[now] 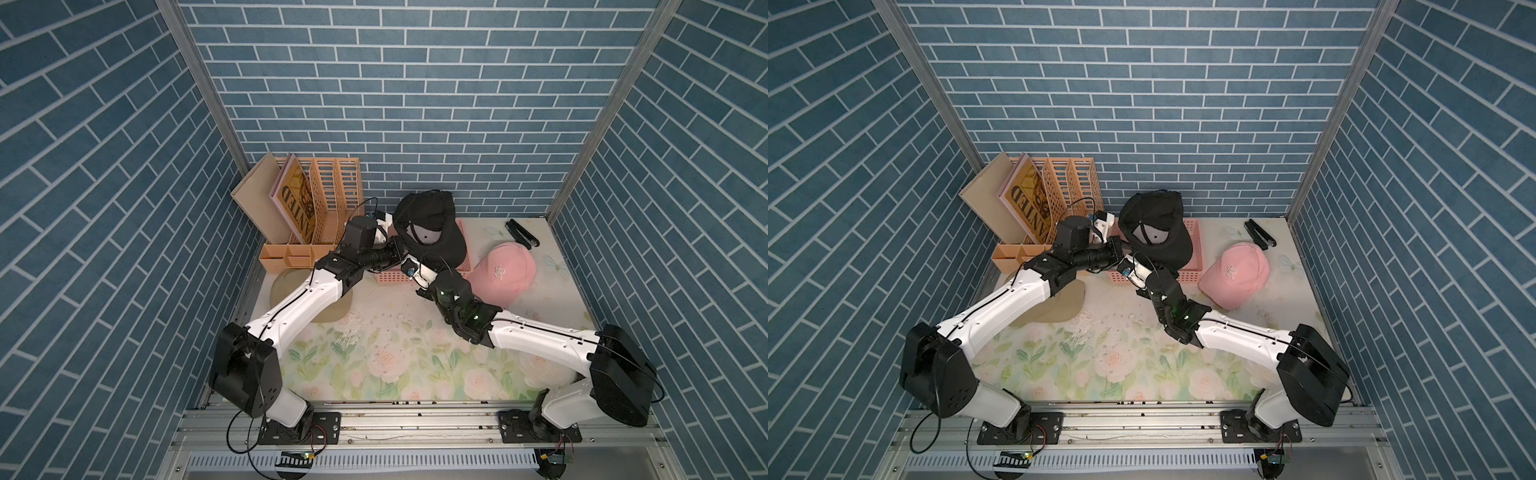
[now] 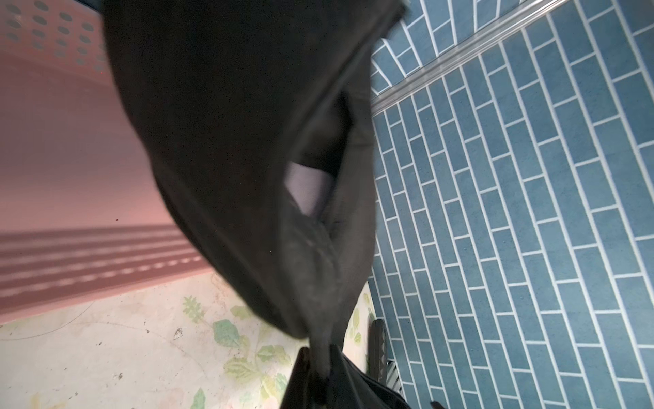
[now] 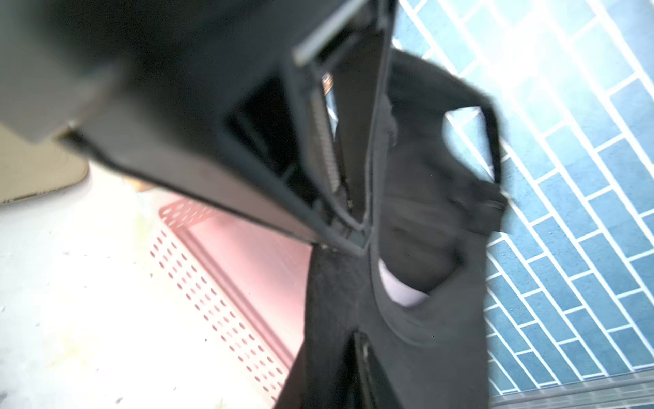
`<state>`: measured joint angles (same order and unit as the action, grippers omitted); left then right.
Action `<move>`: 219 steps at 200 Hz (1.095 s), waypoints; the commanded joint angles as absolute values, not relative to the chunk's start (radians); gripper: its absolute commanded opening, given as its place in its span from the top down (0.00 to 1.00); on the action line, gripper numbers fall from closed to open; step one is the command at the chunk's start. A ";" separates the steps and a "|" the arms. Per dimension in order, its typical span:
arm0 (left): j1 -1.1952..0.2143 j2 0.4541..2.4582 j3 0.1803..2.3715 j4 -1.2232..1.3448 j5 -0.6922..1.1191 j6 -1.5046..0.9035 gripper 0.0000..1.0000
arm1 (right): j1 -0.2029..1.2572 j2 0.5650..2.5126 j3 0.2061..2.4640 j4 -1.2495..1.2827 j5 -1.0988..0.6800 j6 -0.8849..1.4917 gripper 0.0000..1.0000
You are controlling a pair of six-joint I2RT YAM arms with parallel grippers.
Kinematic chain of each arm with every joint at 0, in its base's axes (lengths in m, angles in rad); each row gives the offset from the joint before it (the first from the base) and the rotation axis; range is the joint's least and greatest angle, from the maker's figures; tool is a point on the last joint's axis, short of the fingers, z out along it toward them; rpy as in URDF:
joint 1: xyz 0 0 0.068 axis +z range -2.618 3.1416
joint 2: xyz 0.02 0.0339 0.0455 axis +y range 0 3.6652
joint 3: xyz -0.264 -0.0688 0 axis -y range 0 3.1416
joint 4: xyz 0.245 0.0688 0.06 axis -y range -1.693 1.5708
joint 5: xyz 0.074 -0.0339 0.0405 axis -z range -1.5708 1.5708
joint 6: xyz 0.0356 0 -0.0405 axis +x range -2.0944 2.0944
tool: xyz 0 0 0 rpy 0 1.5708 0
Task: Turn the baseball cap inside out
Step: Turn over the baseball cap, then place the baseball cap at the center of the board.
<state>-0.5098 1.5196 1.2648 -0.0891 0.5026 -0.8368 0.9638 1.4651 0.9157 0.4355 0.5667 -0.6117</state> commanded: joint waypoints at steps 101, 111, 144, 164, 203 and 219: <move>-0.515 1.498 1.424 -0.304 0.298 -0.576 0.49 | 0.792 1.268 0.924 0.265 0.121 -0.359 1.00; -0.511 1.493 1.437 -0.320 0.265 -0.552 0.47 | 0.778 1.257 0.933 0.229 0.071 -0.343 1.00; -0.484 1.472 1.476 -0.331 0.241 -0.511 0.42 | 0.739 1.244 0.982 0.115 -0.027 -0.247 1.00; -0.470 1.464 1.527 -0.369 0.202 -0.463 0.39 | 0.693 1.238 1.024 0.059 -0.157 -0.156 1.00; -0.452 1.433 1.609 -0.477 0.001 -0.322 0.38 | 0.555 1.321 1.143 -0.041 -0.581 0.013 1.00; -0.446 1.410 1.612 -0.502 -0.094 -0.271 0.39 | 0.529 1.380 1.179 -0.043 -0.724 0.075 1.00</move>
<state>-0.4622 1.4624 1.5856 -0.4187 0.0875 -0.3965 0.5610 1.3136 1.1110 -0.0074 -0.4026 -0.0788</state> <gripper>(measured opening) 0.612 0.078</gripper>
